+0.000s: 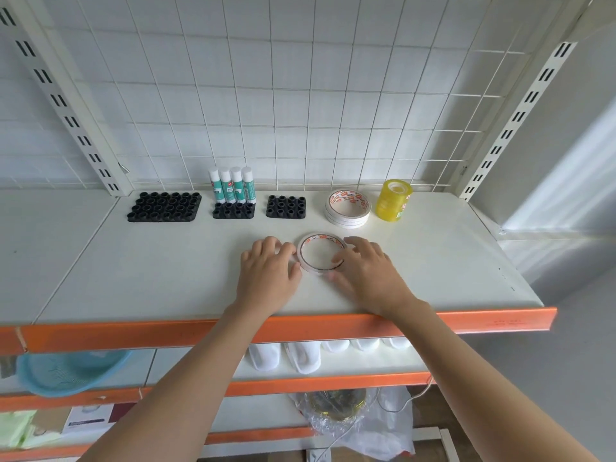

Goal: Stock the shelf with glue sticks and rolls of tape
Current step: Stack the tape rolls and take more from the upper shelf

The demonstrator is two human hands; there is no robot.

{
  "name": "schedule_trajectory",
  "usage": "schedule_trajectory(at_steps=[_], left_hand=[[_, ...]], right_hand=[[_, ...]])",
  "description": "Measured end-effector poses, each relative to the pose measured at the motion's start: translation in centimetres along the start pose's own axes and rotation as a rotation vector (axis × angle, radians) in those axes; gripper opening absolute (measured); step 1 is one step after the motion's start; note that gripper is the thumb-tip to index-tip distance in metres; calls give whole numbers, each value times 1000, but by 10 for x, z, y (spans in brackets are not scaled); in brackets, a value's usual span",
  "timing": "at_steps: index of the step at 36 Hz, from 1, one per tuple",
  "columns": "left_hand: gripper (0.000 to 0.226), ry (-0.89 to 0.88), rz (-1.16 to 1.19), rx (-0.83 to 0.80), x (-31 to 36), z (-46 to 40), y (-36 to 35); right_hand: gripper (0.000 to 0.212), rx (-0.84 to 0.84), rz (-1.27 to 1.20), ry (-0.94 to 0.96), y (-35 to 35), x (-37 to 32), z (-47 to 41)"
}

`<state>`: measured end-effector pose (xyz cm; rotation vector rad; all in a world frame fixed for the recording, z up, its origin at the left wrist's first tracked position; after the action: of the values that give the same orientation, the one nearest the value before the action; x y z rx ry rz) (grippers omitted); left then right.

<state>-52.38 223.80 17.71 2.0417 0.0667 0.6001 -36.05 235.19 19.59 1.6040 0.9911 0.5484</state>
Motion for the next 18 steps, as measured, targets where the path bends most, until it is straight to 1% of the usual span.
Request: schedule_trajectory(at_steps=[2, 3, 4, 7, 9, 11, 14, 16, 18], left_hand=[[37, 1, -1, 0, 0, 0, 1], [37, 2, -4, -3, 1, 0, 1], [37, 4, -7, -7, 1, 0, 1], [40, 10, -15, -25, 1, 0, 0], [41, 18, -13, -32, 0, 0, 0], [41, 25, -9, -28, 1, 0, 0], [38, 27, -10, -15, 1, 0, 0], [32, 27, -8, -11, 0, -1, -1], [32, 21, -18, -5, 0, 0, -1]], right_hand=[[57, -9, 5, 27, 0, -1, 3], [57, -20, 4, 26, 0, -1, 2], [52, -31, 1, 14, 0, 0, 1], [27, -49, -22, -34, -4, 7, -4], [23, -47, -35, -37, -6, 13, -6], [21, 2, -39, -11, -4, 18, -6], [20, 144, -49, 15, 6, 20, -8], [18, 233, -69, 13, 12, 20, -12], [17, 300, -93, -12, 15, 24, -19]])
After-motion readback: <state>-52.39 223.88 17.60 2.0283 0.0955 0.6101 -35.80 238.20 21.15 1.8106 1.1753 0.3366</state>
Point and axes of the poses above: each hand's wrist, its own z-axis away from the middle knuckle, its own y-axis out of the back of the hand, x = y × z, the point moved 2 cm from there along -z, towards the middle knuckle, and after that the axes turned 11 degrees about z, right-handed, at the moved point
